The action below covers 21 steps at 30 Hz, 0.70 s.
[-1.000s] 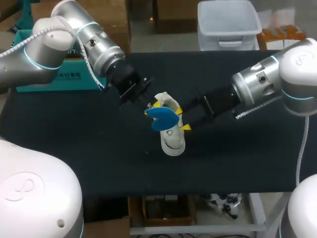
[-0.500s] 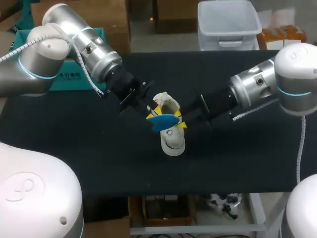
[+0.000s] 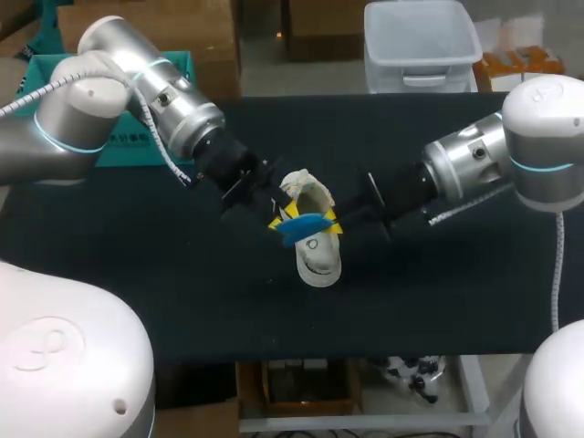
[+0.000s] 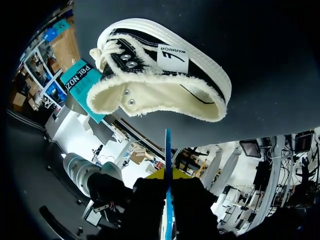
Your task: Open the shoe tongue, take the insole out of the shoe, put the insole back into the shoe, and pack the shoe into the shoebox
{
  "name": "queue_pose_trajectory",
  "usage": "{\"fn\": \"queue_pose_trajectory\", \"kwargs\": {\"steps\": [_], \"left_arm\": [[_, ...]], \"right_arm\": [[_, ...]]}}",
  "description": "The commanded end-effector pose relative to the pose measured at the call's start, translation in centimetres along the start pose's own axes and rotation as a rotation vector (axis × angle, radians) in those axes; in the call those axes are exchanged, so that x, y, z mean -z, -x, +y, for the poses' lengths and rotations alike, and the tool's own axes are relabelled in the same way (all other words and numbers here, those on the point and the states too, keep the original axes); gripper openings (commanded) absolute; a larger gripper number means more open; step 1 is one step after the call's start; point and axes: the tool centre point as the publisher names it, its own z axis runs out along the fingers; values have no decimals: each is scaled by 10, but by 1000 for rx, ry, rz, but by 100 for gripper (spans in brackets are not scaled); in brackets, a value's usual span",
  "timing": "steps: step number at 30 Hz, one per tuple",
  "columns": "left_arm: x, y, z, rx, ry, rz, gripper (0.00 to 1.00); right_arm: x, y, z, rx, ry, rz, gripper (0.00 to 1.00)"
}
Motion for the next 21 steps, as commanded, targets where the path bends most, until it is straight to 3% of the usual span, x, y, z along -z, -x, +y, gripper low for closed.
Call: {"fn": "queue_pose_trajectory", "kwargs": {"steps": [1,11,21], "left_arm": [[12,10,7,34,-25,37,100],[61,18,22,176,-65,141,100],[94,23,42,241,41,231,100]], "right_arm": [[5,7,-3,3,13,15,0],[10,15,-3,21,22,12,0],[13,17,-3,-14,-6,6,0]]}}
